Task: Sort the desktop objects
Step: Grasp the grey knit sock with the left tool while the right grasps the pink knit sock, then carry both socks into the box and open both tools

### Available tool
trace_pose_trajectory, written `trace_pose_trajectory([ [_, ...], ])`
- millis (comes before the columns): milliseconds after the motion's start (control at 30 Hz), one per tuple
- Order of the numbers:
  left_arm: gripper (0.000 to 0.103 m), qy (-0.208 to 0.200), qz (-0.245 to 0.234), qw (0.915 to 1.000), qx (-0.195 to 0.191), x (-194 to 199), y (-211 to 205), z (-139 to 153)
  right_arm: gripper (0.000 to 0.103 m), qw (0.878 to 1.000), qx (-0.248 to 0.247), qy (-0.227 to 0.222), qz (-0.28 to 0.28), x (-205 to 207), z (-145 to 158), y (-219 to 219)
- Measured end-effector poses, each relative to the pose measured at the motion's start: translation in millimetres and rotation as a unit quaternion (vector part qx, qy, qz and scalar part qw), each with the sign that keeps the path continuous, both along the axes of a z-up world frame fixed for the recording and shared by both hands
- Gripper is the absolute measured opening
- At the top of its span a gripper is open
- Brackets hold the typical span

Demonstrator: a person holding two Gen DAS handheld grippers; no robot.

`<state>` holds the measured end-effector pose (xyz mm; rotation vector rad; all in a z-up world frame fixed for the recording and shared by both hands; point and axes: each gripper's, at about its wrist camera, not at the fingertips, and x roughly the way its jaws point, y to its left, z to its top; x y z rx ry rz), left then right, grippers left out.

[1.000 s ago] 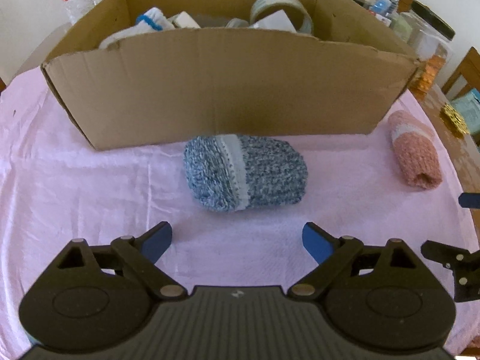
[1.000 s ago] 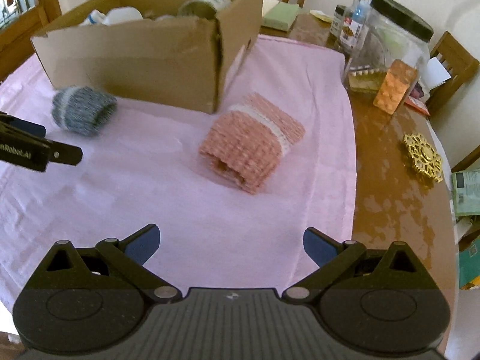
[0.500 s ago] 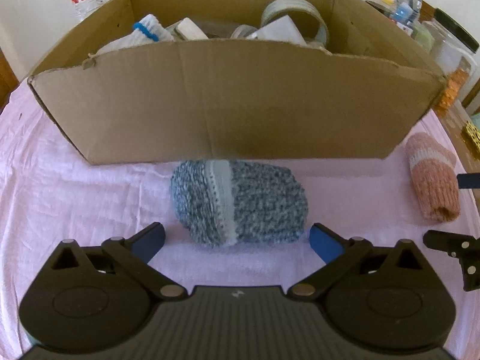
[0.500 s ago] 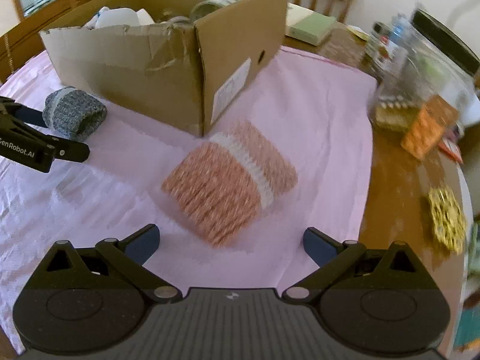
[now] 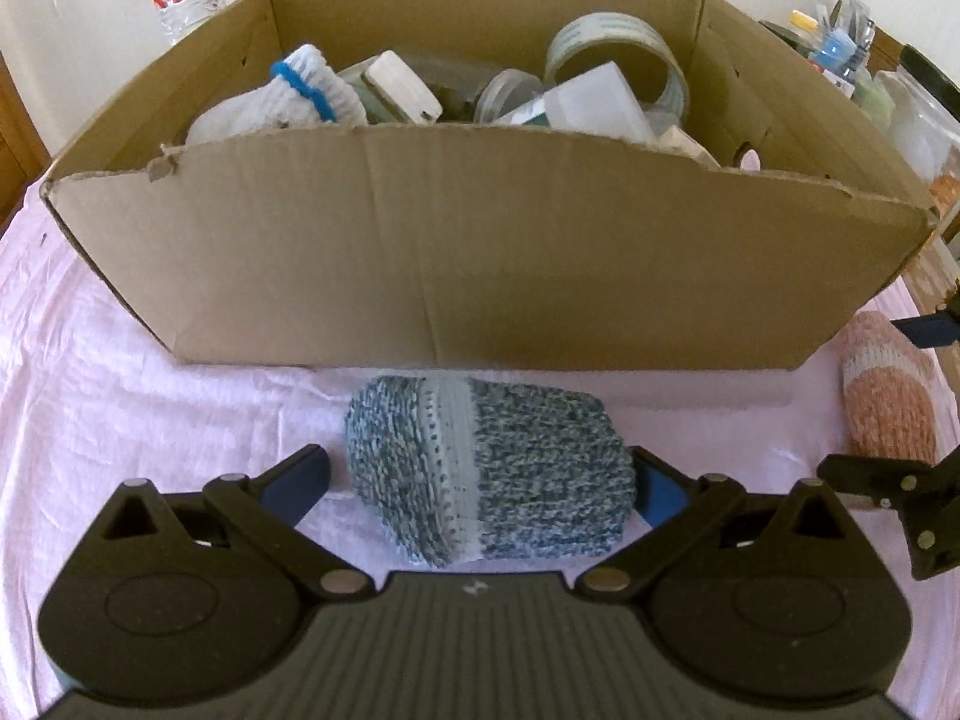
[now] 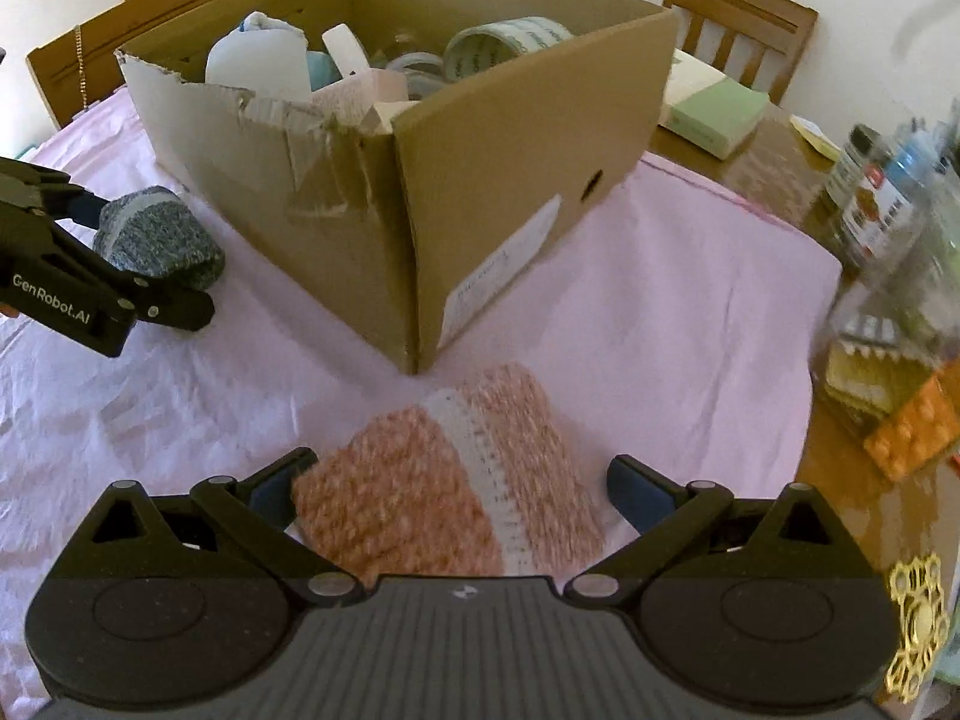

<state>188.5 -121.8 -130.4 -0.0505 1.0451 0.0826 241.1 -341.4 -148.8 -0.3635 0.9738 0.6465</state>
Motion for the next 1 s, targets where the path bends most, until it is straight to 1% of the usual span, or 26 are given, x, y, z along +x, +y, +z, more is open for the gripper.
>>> trace_pose_trajectory([
  [233,0.099,-0.002,-0.009,1.0,0.0,-4,4,2,0.103,1.0,-0.004,0.006,0.016,-6,1,8],
  [333,0.092,-0.005,-0.025,0.9997,0.0,-6,5,4,0.103,1.0,-0.008,0.01,0.017,-11,1,8],
  [400,0.083,-0.01,-0.043,0.999,0.0,-7,4,7,0.102,1.0,-0.011,0.013,0.015,-14,2,7],
  [533,0.079,-0.007,-0.055,0.9985,-0.001,-8,6,9,0.093,1.0,-0.011,0.014,-0.001,-21,6,4],
  [600,0.075,-0.005,-0.06,0.9982,-0.002,-9,7,11,0.084,1.0,-0.012,0.013,-0.013,-23,9,2],
  [733,0.074,0.002,-0.072,0.9974,-0.012,-14,12,16,0.081,1.0,-0.017,0.012,-0.021,-27,12,2],
  [833,0.074,-0.002,-0.089,0.9959,-0.016,-21,13,24,0.079,0.999,-0.015,0.015,-0.026,-30,17,3],
  [1000,0.074,-0.009,-0.118,0.9928,-0.019,-31,15,41,0.079,1.0,-0.01,0.01,-0.016,-39,29,8],
])
